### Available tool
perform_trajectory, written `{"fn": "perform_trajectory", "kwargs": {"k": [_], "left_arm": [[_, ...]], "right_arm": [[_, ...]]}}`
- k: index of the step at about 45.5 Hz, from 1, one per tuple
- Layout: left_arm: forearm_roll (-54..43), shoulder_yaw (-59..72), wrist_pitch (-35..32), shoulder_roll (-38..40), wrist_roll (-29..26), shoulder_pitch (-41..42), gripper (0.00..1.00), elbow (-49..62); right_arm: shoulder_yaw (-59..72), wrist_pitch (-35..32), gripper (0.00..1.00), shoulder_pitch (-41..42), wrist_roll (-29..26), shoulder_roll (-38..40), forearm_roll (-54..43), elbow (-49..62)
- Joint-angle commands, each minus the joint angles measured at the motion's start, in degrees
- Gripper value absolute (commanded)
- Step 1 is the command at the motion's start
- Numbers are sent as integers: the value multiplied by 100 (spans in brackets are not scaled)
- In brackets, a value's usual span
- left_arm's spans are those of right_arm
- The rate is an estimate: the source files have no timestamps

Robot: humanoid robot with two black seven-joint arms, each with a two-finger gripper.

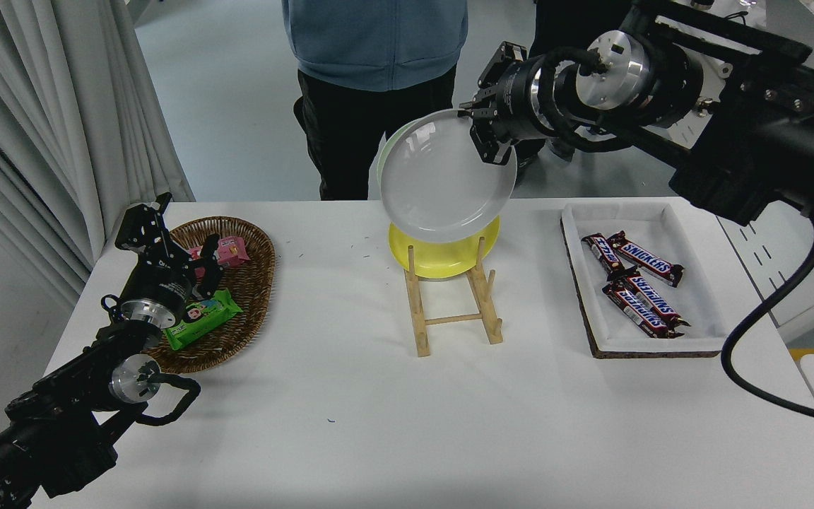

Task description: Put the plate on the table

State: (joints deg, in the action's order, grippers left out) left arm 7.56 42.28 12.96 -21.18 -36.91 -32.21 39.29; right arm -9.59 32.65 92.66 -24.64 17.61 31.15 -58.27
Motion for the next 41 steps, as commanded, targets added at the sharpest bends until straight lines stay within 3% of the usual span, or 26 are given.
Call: {"fn": "perform_trajectory", "kwargs": {"k": [1,25,41], "left_arm": [[0,0,5,0,0,-5,100,0],[0,0,5,0,0,4,100,0],[0,0,5,0,0,4,100,0]], "right_arm": [[28,-74,0,-72,-111,14,49,88],[-175,40,0,-345,-419,-364,515,193],[-481,769,0,-915,-401,-829,1297,141]]}}
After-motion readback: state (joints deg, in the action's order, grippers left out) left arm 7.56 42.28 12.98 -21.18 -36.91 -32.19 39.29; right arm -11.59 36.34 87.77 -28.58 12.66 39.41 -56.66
